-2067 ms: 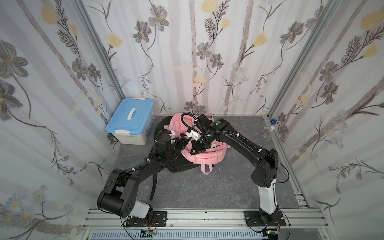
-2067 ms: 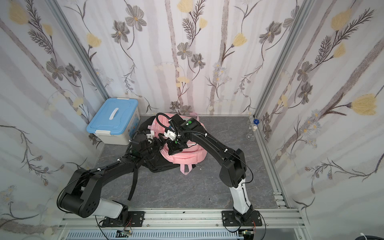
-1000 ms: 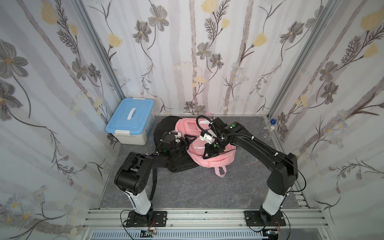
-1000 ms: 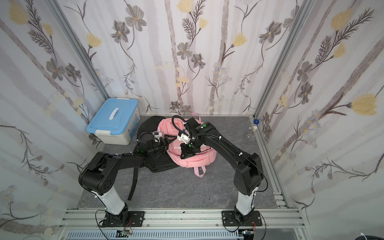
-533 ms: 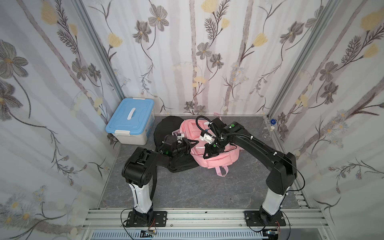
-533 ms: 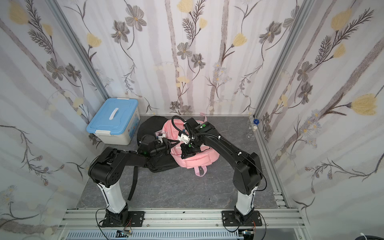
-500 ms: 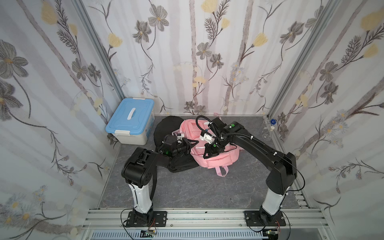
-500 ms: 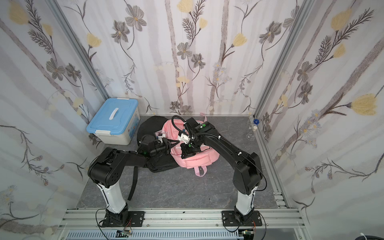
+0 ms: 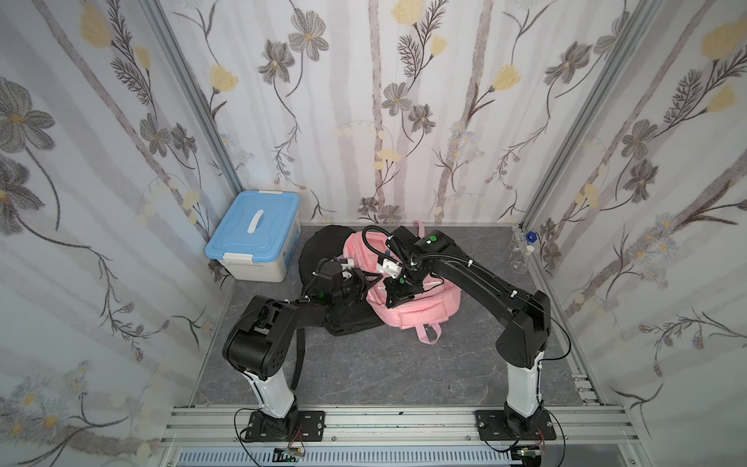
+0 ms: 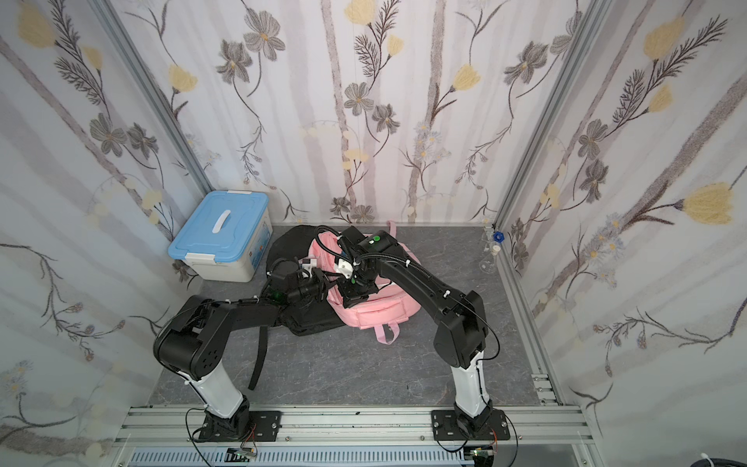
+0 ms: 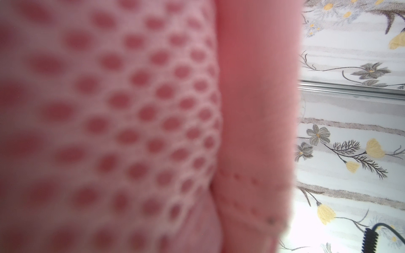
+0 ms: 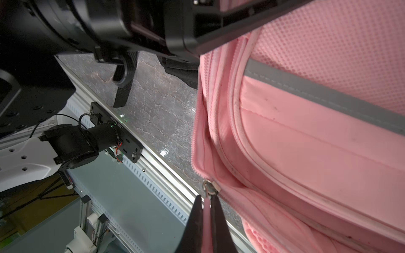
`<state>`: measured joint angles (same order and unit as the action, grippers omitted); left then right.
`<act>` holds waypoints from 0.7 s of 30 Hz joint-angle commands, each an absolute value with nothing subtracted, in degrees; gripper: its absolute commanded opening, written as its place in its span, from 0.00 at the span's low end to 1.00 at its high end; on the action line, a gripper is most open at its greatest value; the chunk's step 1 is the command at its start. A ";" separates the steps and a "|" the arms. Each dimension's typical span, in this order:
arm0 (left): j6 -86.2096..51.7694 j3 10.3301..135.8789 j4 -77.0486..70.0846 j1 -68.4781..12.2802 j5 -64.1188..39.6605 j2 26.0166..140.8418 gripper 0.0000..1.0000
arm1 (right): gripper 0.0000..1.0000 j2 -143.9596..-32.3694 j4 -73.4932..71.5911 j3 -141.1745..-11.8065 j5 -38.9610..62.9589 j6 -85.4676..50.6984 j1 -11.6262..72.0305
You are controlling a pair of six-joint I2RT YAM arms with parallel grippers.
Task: Zip up the backpack
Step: Zip the zipper on the backpack.
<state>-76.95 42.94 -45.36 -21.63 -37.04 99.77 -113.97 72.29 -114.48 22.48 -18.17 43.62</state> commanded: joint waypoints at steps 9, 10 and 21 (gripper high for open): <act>-74.53 42.79 -44.87 -21.93 -35.33 98.73 0.00 | 0.00 -119.07 70.03 -124.94 24.26 -21.58 48.09; -74.44 42.65 -44.65 -21.89 -35.09 98.66 0.00 | 0.00 -119.72 70.42 -126.44 23.10 -21.92 48.37; -74.43 41.95 -43.47 -21.80 -34.56 96.74 0.00 | 0.00 -129.69 72.75 -143.00 15.53 -25.52 51.82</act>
<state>-74.98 42.13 -42.02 -21.56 -35.64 97.27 -128.53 85.38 -140.38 10.26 -23.79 50.89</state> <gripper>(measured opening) 0.163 0.076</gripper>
